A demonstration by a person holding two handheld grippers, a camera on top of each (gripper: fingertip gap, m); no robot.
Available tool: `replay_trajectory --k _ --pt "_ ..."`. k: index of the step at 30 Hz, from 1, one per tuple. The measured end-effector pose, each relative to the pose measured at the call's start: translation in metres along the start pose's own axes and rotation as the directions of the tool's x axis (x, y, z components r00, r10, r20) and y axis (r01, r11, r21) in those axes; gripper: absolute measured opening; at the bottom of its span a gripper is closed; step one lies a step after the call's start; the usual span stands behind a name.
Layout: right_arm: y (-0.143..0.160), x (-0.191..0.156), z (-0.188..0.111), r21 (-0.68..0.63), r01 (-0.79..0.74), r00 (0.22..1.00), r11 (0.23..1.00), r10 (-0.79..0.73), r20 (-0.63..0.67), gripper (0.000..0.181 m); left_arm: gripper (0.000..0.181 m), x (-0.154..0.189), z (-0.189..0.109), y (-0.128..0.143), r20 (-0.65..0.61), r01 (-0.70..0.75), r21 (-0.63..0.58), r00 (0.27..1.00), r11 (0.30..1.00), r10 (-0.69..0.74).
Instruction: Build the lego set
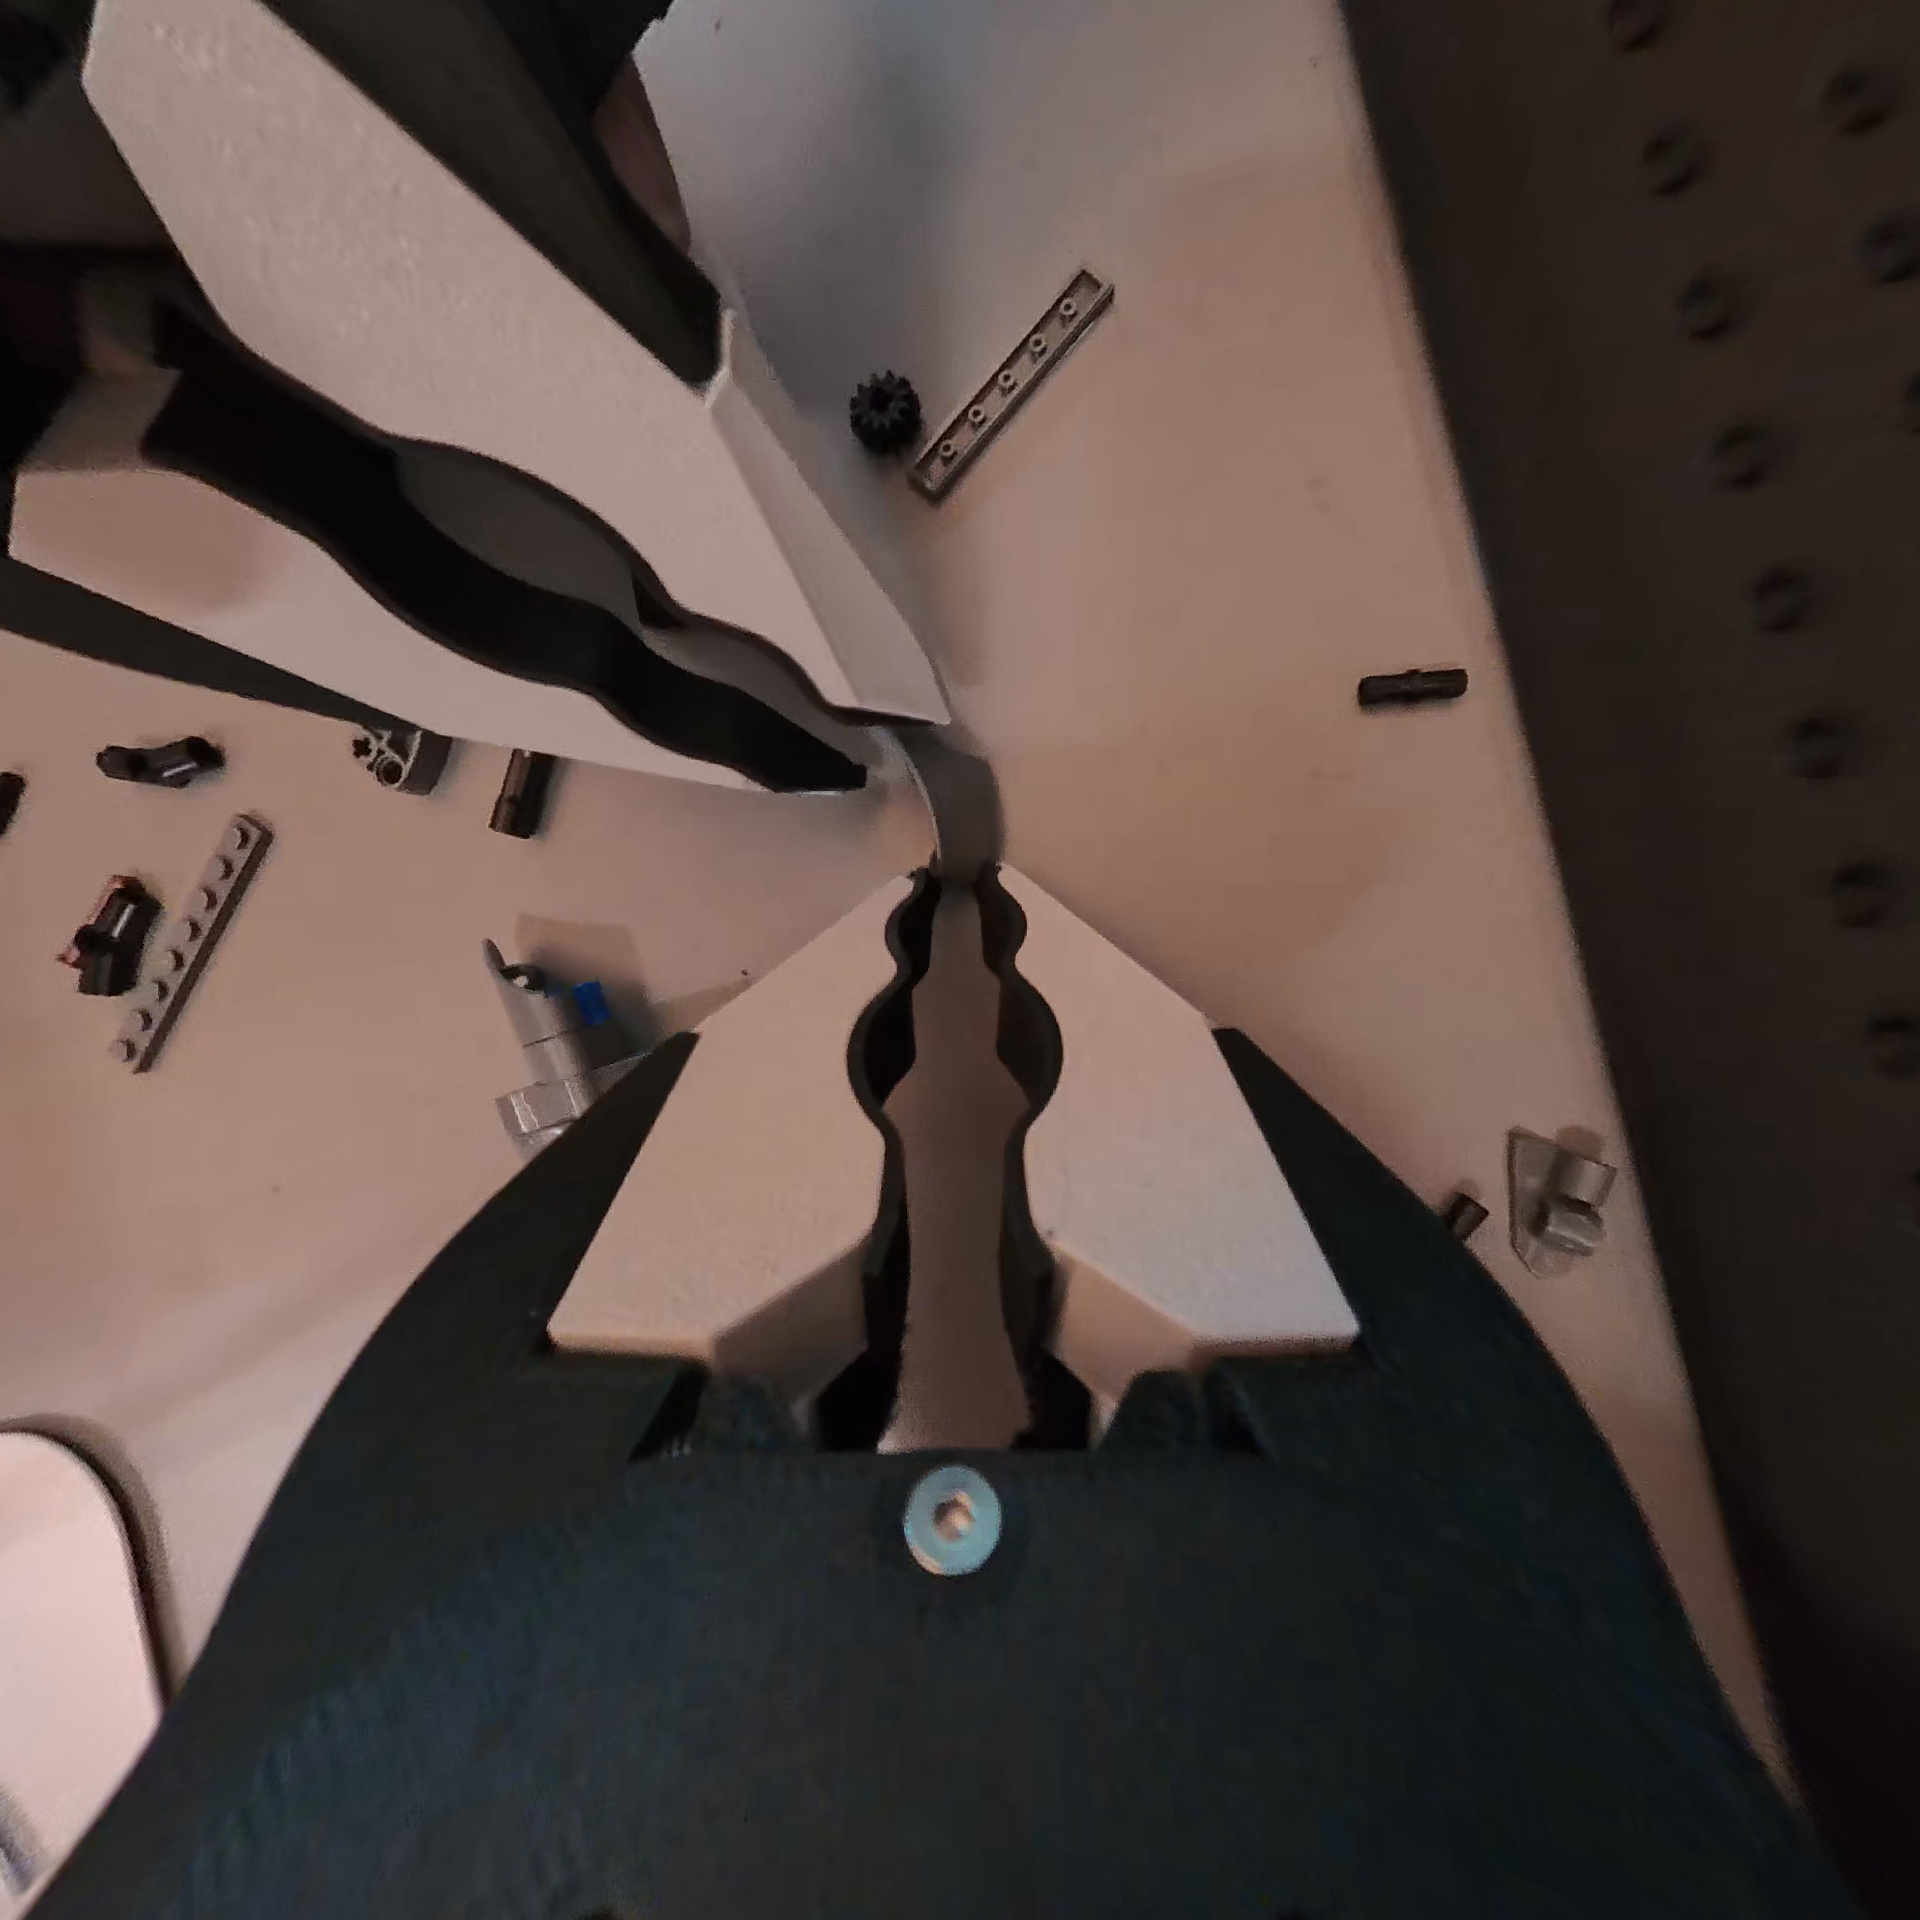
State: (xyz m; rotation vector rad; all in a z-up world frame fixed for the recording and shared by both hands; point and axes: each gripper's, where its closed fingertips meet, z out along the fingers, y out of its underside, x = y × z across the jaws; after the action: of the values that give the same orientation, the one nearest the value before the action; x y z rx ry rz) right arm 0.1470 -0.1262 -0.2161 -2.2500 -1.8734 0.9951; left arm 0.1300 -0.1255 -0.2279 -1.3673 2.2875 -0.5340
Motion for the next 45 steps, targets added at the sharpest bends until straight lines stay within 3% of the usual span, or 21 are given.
replay_trajectory --k 18,27,31,38,45 --pt "-0.004 0.006 0.007 -0.025 0.03 0.998 0.999 -0.031 -0.055 0.015 0.015 -0.003 -0.004 0.007 -0.049 0.128 0.005 0.991 0.992 -0.128" --pt "-0.01 0.006 -0.006 0.027 0.043 0.996 0.999 -0.041 -0.079 0.016 0.015 -0.01 -0.014 0.018 -0.023 0.146 -0.009 0.989 0.989 -0.146" --pt "-0.022 -0.004 -0.007 0.043 0.127 0.988 0.991 -0.122 -0.094 0.016 0.011 -0.023 -0.031 0.035 0.05 0.165 -0.046 0.985 0.985 -0.162" --pt "-0.067 -0.04 0.025 0.051 0.343 0.936 0.938 -0.337 -0.104 0.019 0.01 -0.055 -0.063 0.063 0.212 0.268 -0.041 0.944 0.963 -0.253" --pt "-0.087 -0.067 0.063 0.038 0.43 0.902 0.902 -0.428 -0.054 0.02 0.009 -0.069 -0.068 0.077 0.295 0.304 -0.078 0.917 0.949 -0.269"
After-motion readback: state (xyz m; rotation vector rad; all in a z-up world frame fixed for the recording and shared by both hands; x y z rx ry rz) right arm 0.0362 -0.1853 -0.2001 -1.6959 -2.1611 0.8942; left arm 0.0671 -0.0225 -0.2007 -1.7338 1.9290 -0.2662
